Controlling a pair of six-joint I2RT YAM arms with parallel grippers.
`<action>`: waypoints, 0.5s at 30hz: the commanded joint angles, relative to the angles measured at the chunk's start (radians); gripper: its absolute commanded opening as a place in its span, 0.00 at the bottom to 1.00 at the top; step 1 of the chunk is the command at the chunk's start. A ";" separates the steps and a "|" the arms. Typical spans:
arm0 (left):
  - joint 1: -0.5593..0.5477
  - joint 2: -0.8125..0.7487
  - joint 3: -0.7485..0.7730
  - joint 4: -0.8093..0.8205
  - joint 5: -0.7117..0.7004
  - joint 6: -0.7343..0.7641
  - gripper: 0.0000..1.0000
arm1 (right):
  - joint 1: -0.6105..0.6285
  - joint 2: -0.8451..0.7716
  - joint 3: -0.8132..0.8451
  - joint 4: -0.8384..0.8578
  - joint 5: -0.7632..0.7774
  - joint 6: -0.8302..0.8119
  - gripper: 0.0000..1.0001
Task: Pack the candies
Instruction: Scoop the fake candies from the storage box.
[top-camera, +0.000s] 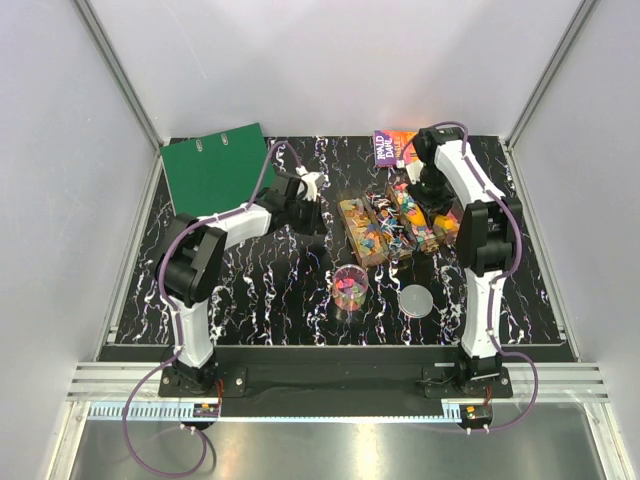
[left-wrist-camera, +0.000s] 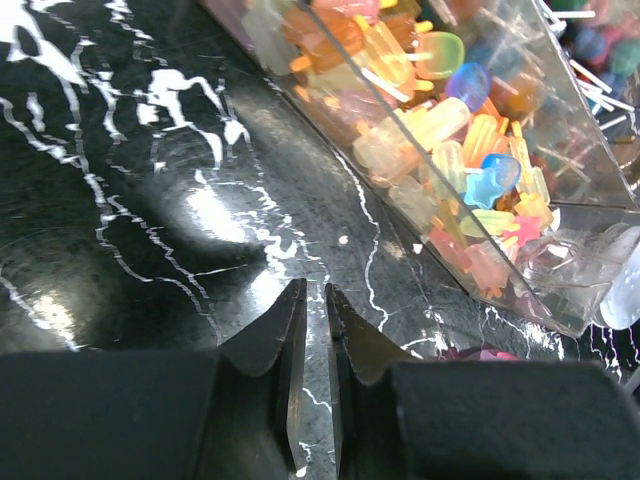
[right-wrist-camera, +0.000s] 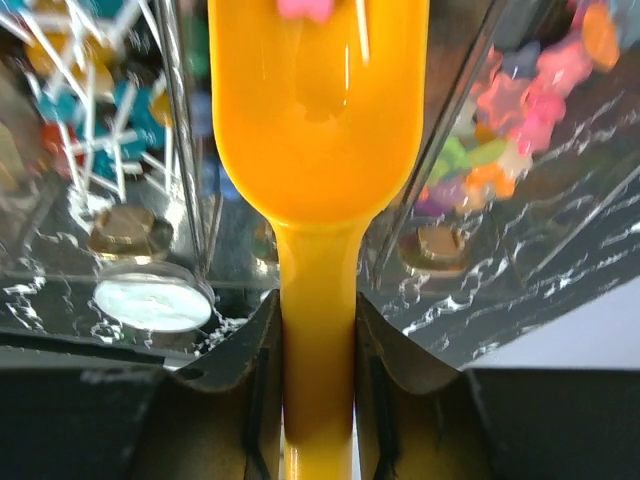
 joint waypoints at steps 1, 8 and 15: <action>0.021 0.005 0.040 0.046 0.035 -0.017 0.17 | 0.013 0.080 0.115 -0.227 -0.050 0.008 0.00; 0.033 0.008 0.051 0.007 0.029 -0.002 0.16 | 0.013 0.183 0.215 -0.224 -0.110 0.013 0.00; 0.032 -0.029 0.018 -0.016 0.012 0.012 0.16 | 0.008 0.235 0.205 -0.204 -0.146 -0.007 0.00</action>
